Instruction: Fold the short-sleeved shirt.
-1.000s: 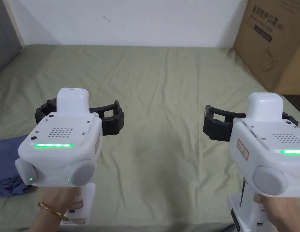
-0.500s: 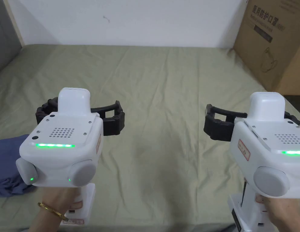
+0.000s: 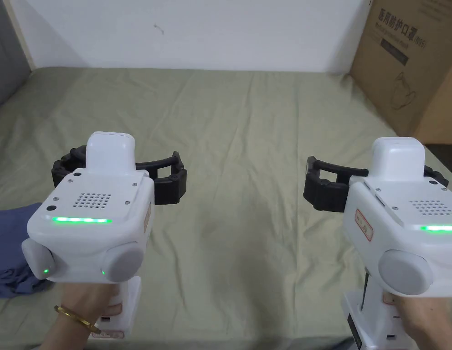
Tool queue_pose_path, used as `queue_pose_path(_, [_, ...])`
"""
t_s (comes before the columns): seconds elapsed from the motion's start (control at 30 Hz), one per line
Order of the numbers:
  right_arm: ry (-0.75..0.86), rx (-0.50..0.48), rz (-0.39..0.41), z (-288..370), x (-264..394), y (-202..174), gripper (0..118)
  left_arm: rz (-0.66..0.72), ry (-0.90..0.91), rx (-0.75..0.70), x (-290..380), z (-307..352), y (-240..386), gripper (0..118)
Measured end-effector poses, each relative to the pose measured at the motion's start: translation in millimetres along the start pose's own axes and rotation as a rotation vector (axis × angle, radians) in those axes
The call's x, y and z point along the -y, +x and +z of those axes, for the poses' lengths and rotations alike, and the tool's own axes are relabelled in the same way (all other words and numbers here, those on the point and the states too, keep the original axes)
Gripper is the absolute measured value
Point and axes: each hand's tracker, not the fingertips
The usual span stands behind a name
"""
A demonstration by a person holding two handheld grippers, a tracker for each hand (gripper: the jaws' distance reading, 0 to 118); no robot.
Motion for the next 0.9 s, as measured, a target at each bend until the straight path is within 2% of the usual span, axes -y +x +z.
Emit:
queue_pose_path(0.57, [-0.034, 0.019, -0.021, 4, -5, 1, 118, 0.017, -0.005, 0.008, -3, 0, 3, 118])
queue_pose_path(0.63, [-0.143, 0.064, -0.019, 0, -15, -1, 118, 0.039, -0.027, 0.013, -5, 1, 4, 118])
queue_pose_path(0.7, [-0.321, 0.158, 0.014, -10, -26, -7, 118, 0.071, -0.079, 0.034, -3, 2, 5, 118])
queue_pose_path(0.73, [-0.387, 0.172, 0.026, -15, -27, -9, 118, 0.099, -0.104, 0.048, 0, 4, 6, 118])
queue_pose_path(0.8, [-0.458, 0.135, 0.002, -21, -19, -13, 117, 0.149, -0.144, 0.086, 13, 10, 9, 118])
queue_pose_path(0.9, [-0.539, 0.0, -0.079, -17, 7, -22, 115, 0.164, -0.226, 0.091, 35, 17, 17, 118])
